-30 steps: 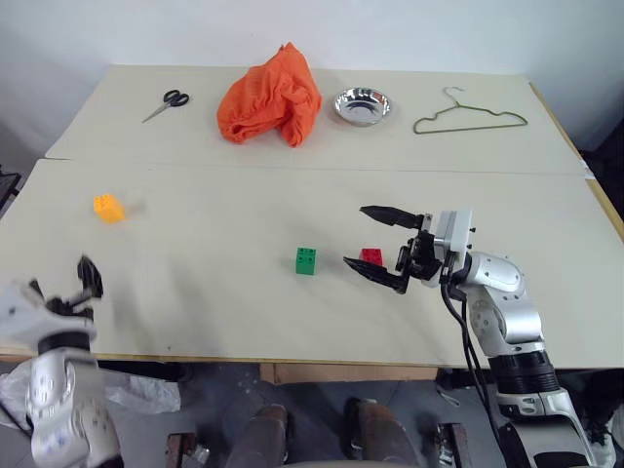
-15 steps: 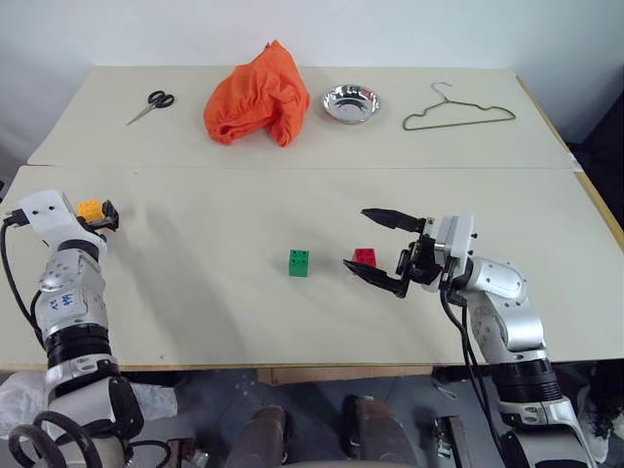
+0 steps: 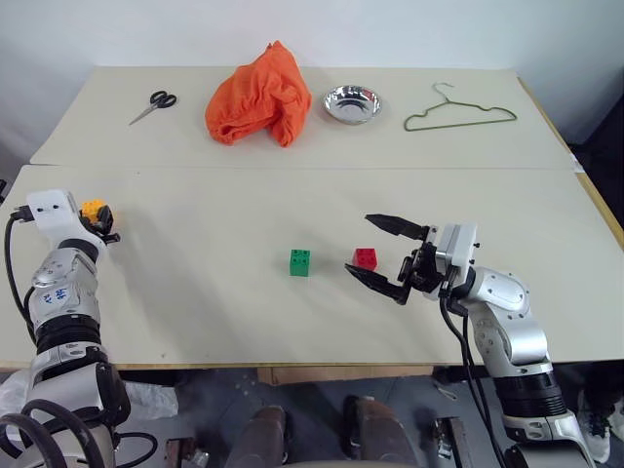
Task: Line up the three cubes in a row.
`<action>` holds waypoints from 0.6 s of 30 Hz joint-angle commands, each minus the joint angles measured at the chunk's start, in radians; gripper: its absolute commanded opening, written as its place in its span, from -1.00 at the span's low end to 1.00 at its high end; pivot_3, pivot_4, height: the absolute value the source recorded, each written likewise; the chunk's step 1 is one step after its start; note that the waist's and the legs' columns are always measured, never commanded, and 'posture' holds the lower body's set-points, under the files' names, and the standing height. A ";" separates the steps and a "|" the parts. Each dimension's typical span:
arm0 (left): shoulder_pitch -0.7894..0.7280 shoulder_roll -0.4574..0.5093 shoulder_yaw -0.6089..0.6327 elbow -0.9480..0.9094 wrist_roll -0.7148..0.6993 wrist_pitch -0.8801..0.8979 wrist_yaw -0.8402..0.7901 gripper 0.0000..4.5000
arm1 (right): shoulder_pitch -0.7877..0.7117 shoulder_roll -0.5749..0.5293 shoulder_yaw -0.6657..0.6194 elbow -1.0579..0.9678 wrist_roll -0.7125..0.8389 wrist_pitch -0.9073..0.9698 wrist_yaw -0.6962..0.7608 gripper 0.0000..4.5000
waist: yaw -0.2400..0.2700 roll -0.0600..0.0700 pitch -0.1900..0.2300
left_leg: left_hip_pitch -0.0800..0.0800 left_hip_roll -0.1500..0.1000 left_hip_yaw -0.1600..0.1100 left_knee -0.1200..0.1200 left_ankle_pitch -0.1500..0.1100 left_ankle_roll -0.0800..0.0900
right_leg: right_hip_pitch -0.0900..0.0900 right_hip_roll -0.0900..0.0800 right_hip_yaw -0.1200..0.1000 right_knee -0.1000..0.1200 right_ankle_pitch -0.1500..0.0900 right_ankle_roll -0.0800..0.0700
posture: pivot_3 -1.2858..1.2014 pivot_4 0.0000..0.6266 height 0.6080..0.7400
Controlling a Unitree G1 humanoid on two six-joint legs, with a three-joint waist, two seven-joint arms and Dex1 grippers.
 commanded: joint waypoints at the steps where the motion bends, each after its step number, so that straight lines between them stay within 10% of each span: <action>1: 0.013 0.013 0.006 -0.038 -0.041 -0.085 -0.138 -0.35 | 0.010 -0.015 -0.018 -0.036 0.000 -0.032 0.002 1.00 | 0.000 0.000 0.000 | 0.000 0.000 0.000 0.000 0.000 0.000 | 0.000 0.000 0.000 0.000 0.000 0.000 | 0.03 -0.52 1.00; 9: 0.325 0.138 -0.094 -0.487 -0.292 -0.063 -1.044 -0.35 | 0.057 -0.070 -0.071 -0.054 -0.003 -0.045 -0.010 1.00 | -0.008 0.000 0.000 | 0.000 0.002 0.000 -0.001 0.000 0.000 | 0.001 -0.003 0.007 -0.003 0.000 -0.001 | 0.03 -0.52 1.00; 18: 0.019 0.129 -0.364 -0.163 -0.096 -0.300 -1.413 -0.35 | 0.130 -0.111 -0.105 -0.056 -0.003 -0.054 0.000 1.00 | 0.022 0.002 0.000 | 0.002 0.000 0.000 0.000 0.003 0.000 | 0.002 0.001 0.006 -0.001 0.000 -0.001 | 0.03 -0.52 1.00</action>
